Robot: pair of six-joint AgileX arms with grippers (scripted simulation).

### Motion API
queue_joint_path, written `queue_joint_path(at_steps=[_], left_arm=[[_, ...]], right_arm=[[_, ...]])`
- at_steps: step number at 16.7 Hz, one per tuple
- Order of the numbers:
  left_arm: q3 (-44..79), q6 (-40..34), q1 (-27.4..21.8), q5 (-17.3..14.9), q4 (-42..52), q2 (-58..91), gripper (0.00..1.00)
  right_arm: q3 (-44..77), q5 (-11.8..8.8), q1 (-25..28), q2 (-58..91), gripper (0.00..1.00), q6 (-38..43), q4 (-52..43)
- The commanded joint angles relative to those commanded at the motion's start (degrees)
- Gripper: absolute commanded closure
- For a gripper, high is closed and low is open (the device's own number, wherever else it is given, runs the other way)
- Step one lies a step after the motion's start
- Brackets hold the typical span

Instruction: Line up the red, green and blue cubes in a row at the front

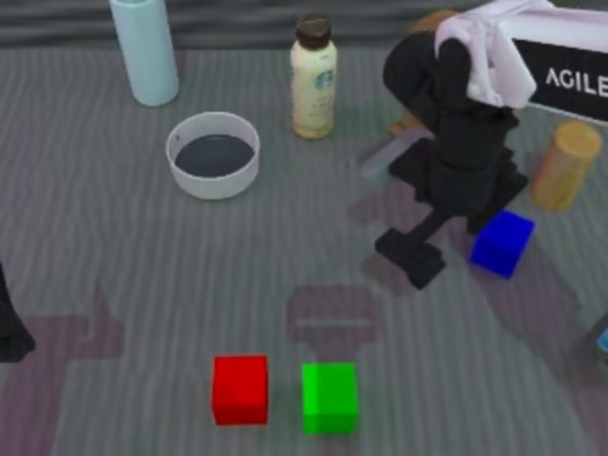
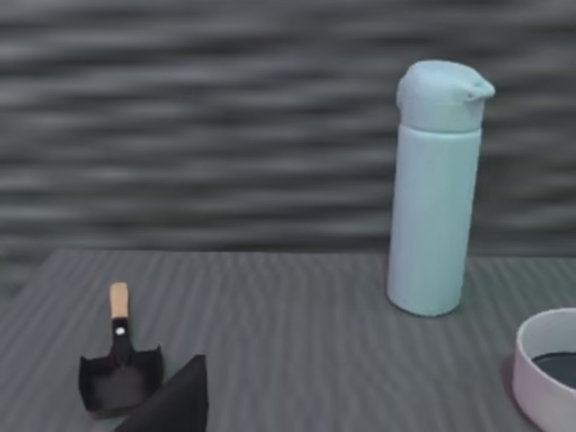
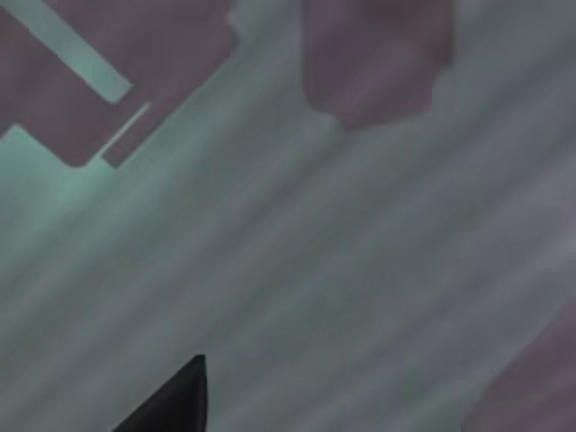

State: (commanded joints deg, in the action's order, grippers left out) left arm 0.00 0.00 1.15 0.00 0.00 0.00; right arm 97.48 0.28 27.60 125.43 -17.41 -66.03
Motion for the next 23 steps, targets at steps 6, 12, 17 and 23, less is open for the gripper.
queue_joint_path(at_steps=[6, 12, 17, 23], left_arm=[[0.0, 0.0, 0.0, 0.0, 0.0, 0.0, 0.0], [0.0, 0.0, 0.0, 0.0, 0.0, 0.0, 0.0], [0.0, 0.0, 0.0, 0.0, 0.0, 0.0, 0.0], [0.0, 0.0, 0.0, 0.0, 0.0, 0.0, 0.0]], right_arm=[[2.01, -0.06, -10.0, -0.04, 0.0, -22.9, 0.87], [2.36, -0.11, -11.84, -0.36, 0.0, -26.23, 1.25], [0.16, -0.09, -11.69, 1.14, 0.0, -26.07, 4.95], [-6.37, -0.05, -11.75, 5.88, 0.0, -26.06, 16.22]])
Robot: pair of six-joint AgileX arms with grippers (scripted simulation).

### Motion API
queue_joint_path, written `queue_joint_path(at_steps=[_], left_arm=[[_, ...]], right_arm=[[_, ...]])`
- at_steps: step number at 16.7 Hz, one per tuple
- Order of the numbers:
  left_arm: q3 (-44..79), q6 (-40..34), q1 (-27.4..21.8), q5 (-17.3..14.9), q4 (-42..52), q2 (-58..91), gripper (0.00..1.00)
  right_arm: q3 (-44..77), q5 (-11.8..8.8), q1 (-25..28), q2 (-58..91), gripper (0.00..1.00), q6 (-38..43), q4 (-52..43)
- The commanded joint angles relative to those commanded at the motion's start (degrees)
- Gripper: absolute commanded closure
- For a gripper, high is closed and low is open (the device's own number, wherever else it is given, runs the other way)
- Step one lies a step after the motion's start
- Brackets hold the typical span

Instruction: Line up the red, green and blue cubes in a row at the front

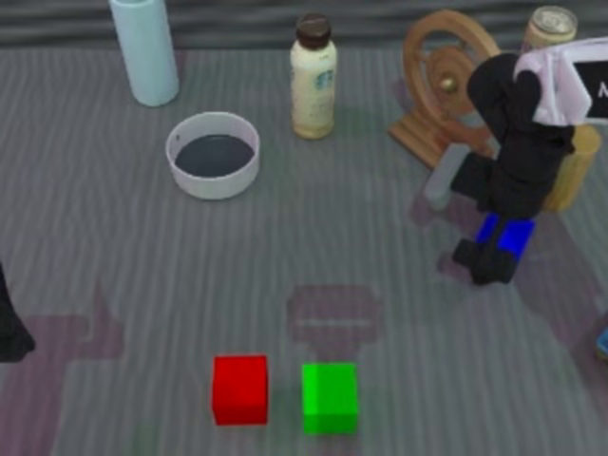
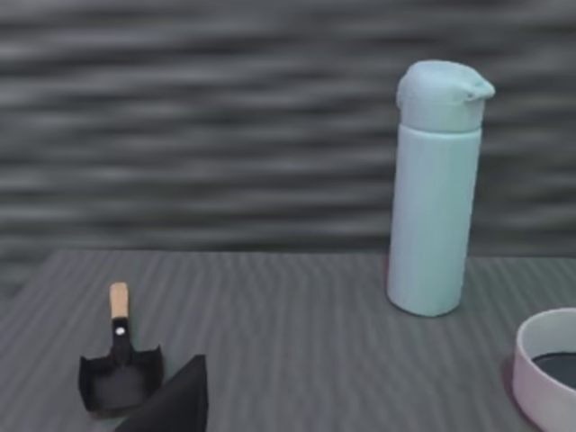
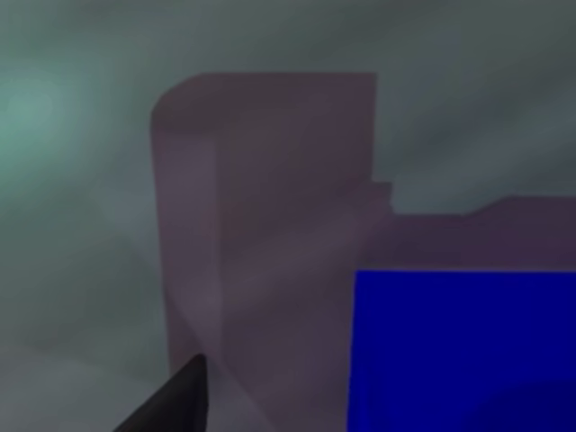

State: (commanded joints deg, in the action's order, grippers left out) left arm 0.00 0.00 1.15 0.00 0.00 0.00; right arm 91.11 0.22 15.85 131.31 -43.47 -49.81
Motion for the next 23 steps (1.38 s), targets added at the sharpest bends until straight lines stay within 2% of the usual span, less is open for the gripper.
queue_joint_path(at_steps=[6, 19, 23], left_arm=[[0.0, 0.0, 0.0, 0.0, 0.0, 0.0, 0.0], [0.0, 0.0, 0.0, 0.0, 0.0, 0.0, 0.0], [0.0, 0.0, 0.0, 0.0, 0.0, 0.0, 0.0]], right_arm=[[-1.09, 0.01, -0.01, 0.8, 0.0, 0.0, 1.9], [-1.09, 0.01, -0.01, 0.8, 0.98, 0.0, 1.9], [-1.09, 0.01, -0.01, 0.8, 1.0, 0.0, 1.9]])
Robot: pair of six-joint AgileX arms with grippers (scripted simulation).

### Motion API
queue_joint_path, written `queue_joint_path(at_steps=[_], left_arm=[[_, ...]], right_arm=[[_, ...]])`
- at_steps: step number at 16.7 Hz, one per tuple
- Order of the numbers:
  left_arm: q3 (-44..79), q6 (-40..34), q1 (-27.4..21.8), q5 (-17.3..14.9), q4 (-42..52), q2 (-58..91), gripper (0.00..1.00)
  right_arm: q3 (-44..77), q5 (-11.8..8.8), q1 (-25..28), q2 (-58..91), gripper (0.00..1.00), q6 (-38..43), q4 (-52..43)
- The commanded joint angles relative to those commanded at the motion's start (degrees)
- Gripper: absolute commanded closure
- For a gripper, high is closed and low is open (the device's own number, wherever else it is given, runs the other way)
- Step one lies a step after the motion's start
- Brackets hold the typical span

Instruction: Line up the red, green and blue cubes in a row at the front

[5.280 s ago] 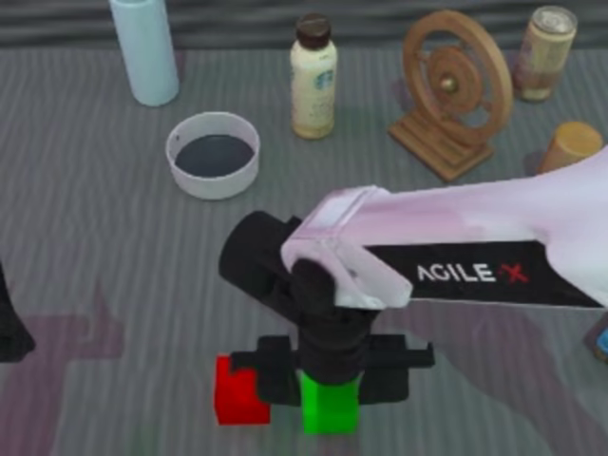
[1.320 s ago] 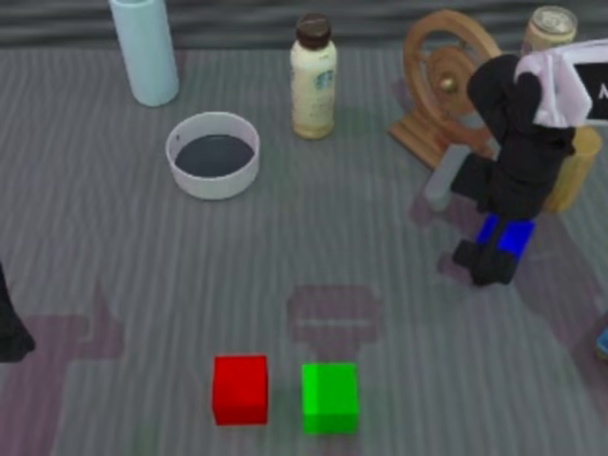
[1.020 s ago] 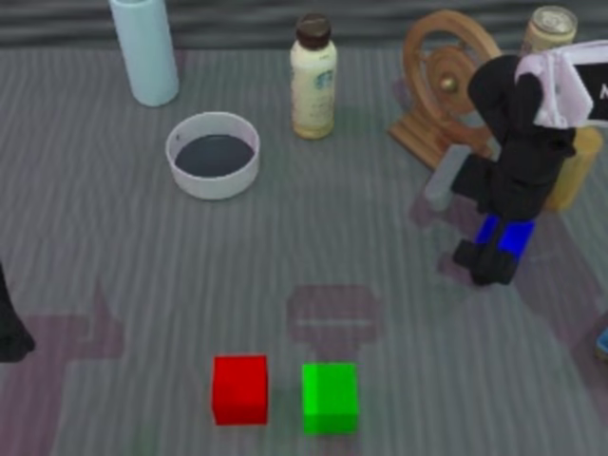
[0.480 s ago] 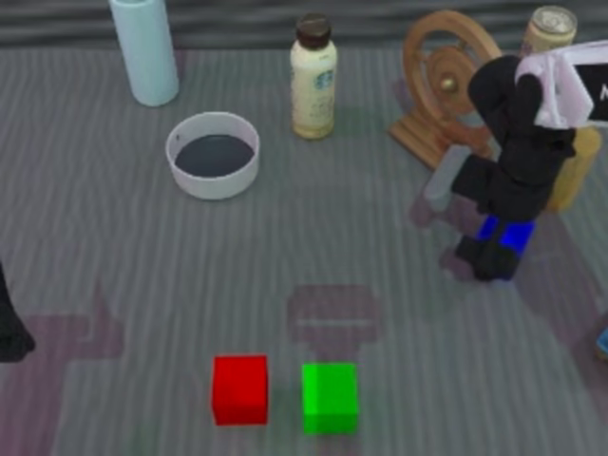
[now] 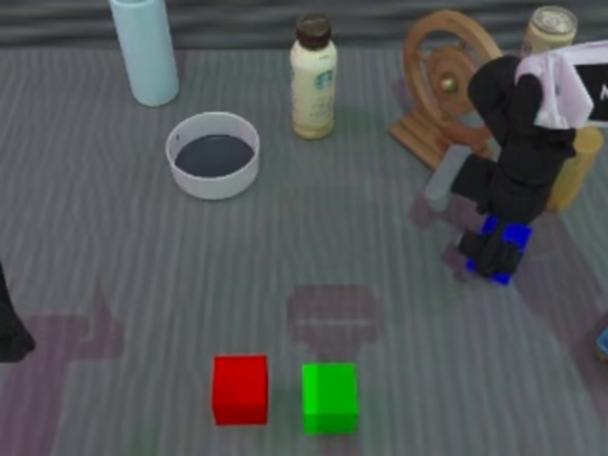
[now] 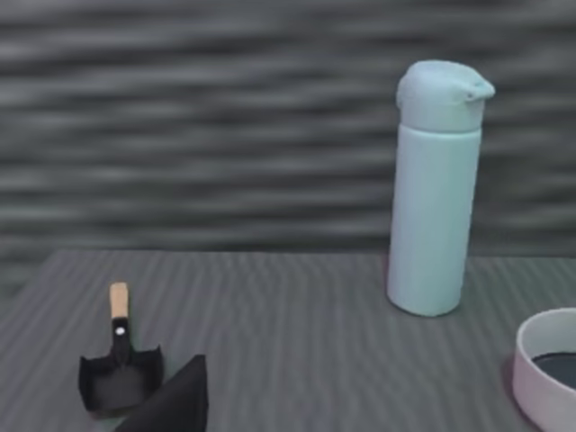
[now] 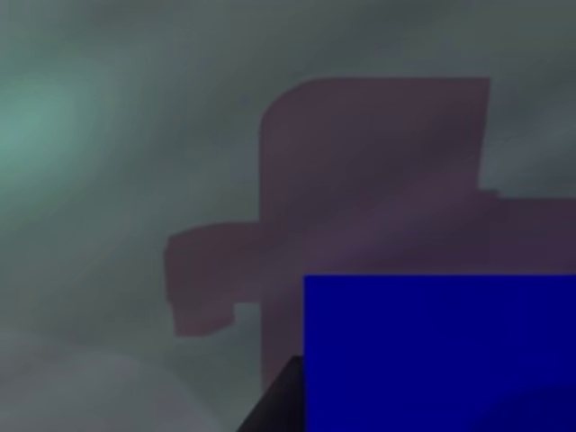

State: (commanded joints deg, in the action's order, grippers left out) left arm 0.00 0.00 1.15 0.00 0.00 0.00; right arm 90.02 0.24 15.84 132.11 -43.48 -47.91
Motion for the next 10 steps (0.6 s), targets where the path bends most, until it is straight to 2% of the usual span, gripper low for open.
queue_joint_path(at_steps=[6, 10], left_arm=[[0.0, 0.0, 0.0, 0.0, 0.0, 0.0, 0.0], [0.0, 0.0, 0.0, 0.0, 0.0, 0.0, 0.0]], right_arm=[[0.24, -0.55, 0.14, -1.64, 1.0, 0.57, -1.28], [3.62, -0.61, 0.35, -3.82, 1.0, 0.49, -6.98]])
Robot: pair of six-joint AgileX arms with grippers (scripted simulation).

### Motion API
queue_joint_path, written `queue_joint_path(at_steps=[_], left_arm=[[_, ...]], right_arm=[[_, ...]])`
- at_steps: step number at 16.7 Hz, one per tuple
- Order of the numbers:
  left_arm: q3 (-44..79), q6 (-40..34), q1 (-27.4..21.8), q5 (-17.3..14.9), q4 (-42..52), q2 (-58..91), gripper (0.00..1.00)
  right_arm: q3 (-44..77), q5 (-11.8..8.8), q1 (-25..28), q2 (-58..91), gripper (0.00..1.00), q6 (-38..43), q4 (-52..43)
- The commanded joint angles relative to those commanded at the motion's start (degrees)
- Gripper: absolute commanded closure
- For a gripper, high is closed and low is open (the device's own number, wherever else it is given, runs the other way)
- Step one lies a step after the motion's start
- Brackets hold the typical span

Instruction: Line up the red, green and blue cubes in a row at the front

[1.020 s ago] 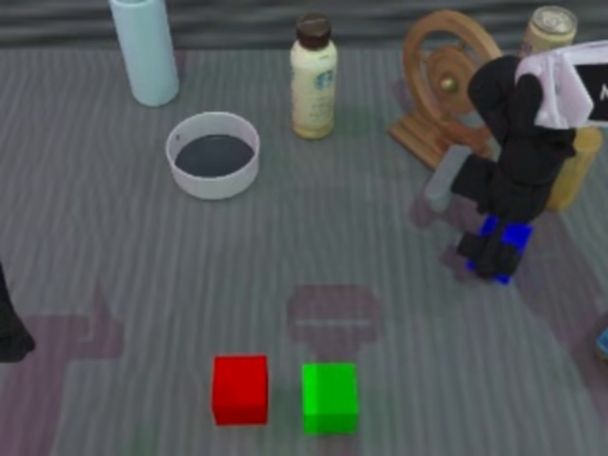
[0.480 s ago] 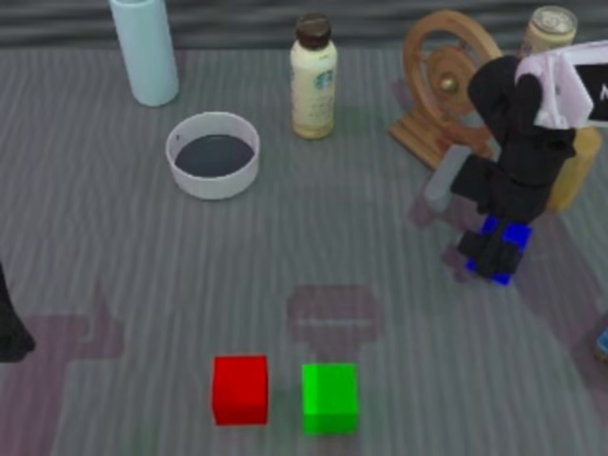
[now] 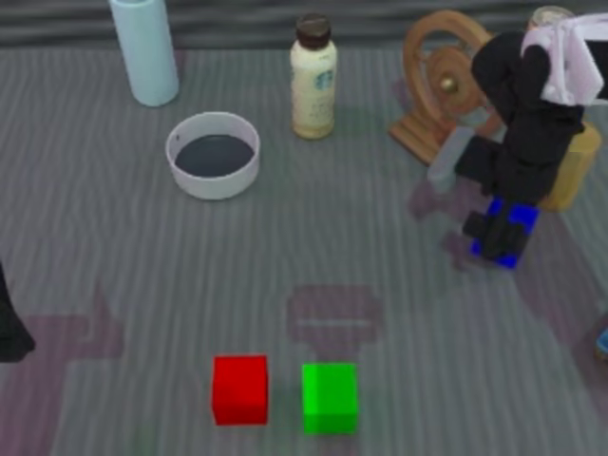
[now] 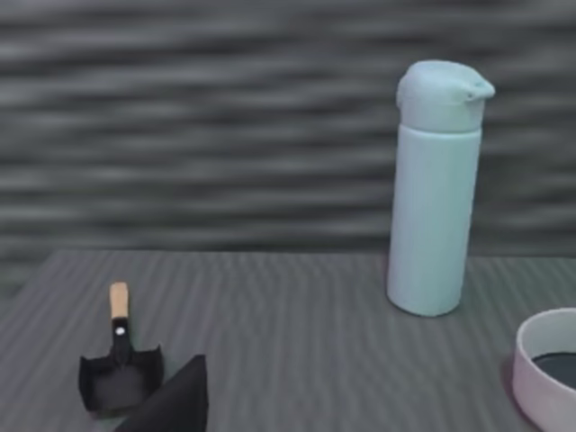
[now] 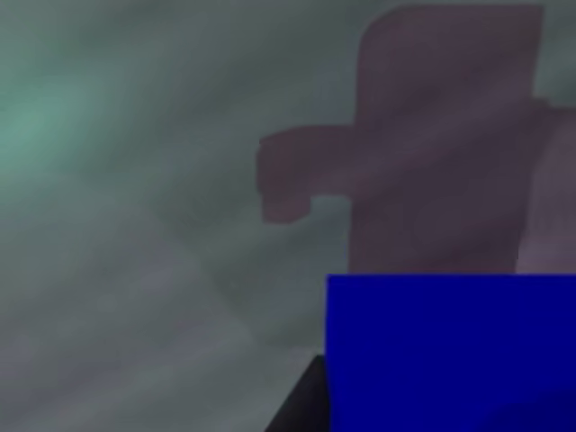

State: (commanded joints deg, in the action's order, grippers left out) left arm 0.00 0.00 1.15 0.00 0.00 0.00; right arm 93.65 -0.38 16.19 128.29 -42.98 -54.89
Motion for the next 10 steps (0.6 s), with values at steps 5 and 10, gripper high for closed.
queue_joint_path(at_steps=[5, 10], left_arm=[[0.0, 0.0, 0.0, 0.0, 0.0, 0.0, 0.0], [0.0, 0.0, 0.0, 0.0, 0.0, 0.0, 0.0]], right_arm=[[4.11, 0.01, 0.3, -3.22, 1.0, -0.05, -7.23], [3.13, -0.01, 0.88, -3.86, 1.0, -0.02, -6.91]])
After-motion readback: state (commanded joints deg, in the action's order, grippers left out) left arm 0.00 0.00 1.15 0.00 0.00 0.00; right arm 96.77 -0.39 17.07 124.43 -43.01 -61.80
